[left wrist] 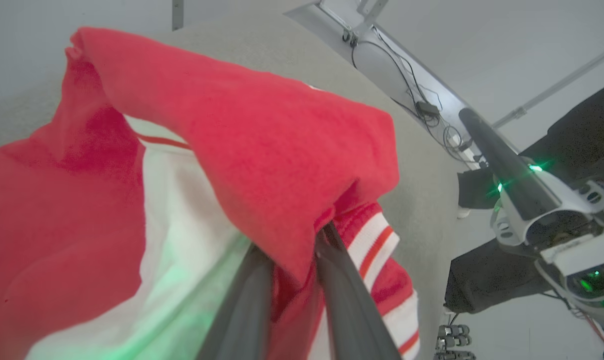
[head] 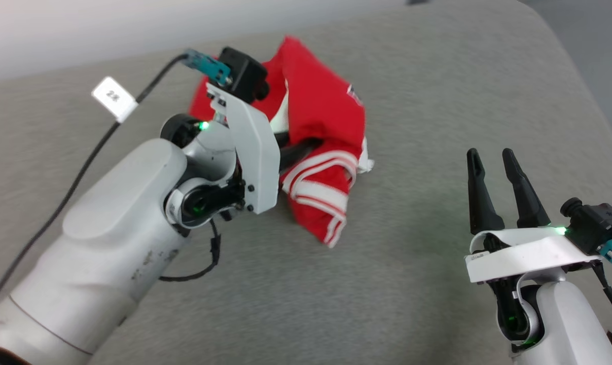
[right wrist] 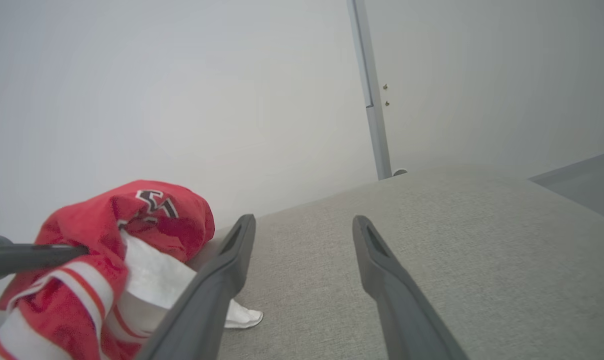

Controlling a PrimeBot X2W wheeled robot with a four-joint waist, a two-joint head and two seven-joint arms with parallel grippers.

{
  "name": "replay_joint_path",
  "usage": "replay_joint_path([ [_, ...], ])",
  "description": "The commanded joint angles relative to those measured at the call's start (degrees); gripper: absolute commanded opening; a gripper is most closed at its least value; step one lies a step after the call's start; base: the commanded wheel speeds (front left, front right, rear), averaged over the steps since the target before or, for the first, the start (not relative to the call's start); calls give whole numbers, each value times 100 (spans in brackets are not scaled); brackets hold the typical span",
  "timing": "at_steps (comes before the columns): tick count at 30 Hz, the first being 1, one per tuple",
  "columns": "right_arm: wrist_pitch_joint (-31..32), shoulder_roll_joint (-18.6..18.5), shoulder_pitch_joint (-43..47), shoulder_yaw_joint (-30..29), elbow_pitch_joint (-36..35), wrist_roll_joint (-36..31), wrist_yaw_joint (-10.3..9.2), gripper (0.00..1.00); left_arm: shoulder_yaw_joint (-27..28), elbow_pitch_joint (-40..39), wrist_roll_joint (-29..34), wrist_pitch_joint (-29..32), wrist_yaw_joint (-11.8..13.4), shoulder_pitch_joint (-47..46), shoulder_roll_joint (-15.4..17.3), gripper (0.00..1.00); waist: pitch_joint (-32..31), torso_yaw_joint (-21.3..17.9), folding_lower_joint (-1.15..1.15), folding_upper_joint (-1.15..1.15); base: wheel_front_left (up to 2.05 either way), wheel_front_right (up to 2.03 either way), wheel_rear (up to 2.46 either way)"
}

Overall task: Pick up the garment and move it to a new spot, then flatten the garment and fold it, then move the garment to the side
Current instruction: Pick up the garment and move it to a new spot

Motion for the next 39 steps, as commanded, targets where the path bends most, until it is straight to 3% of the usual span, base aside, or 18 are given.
replay_joint_path([
  [1,-3,28,-39,37,-29,112,-8,100,-120,103,17,47,-11,-162,88,0,457,-771,0,0,0,0,0],
  [11,-3,29,-180,197,-54,764,-8,100,-1240,1544,754,-39,-11,-883,469,0,849,-1600,0,0,0,0,0],
  [15,-3,27,-177,249,-68,859,-8,100,-1778,1904,1063,-17,-11,-1011,538,0,907,-1694,0,0,0,0,0],
  [21,-3,26,-131,232,-137,951,-8,100,-2393,2377,977,258,8,-889,559,1,994,-1707,0,0,0,0,0],
  [23,-3,26,-146,210,-143,950,-8,100,-2462,2472,914,279,12,-871,579,20,1007,-1706,0,0,0,0,0],
  [24,-3,26,-158,199,-142,948,-8,100,-2488,2494,892,283,24,-869,591,38,1011,-1705,0,0,0,0,0],
  [25,-3,26,-174,208,-136,919,-8,100,-2513,2515,870,266,25,-866,610,48,999,-1705,0,0,0,0,0],
  [27,-3,27,-207,282,-106,866,-8,100,-2527,2554,853,149,30,-910,657,100,957,-1699,0,0,0,0,0],
  [33,-3,25,-175,253,-30,584,-8,100,-2474,2368,717,-574,14,-1250,533,100,672,-1306,0,0,0,0,0],
  [39,-3,18,-71,102,51,83,-8,100,-2421,2010,583,-1572,1,-1490,385,100,239,-607,0,0,0,0,0],
])
